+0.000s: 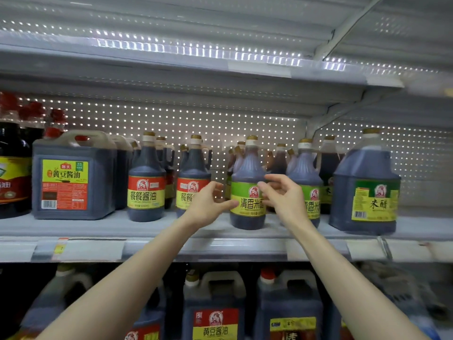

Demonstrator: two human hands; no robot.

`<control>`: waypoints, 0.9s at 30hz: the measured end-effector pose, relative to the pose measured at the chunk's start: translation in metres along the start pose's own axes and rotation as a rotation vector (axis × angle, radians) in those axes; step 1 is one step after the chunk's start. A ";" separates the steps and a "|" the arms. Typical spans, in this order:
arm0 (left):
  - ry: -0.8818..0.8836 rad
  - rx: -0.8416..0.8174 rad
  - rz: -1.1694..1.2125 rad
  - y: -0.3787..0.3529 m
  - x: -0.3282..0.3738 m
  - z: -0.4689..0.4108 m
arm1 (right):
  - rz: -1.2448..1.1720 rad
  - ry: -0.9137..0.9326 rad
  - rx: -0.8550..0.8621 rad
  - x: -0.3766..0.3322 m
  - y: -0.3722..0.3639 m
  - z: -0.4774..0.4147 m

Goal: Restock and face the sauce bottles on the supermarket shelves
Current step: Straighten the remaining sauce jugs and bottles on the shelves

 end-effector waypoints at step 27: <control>0.102 -0.021 0.070 -0.040 -0.024 -0.037 | 0.106 -0.053 -0.241 0.048 -0.019 -0.041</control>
Point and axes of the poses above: each hand's wrist, its own z-axis away from the middle knuckle, its own y-axis out of the back of the hand, x = y × z, the point moved 8 cm from there along -z, towards the middle knuckle
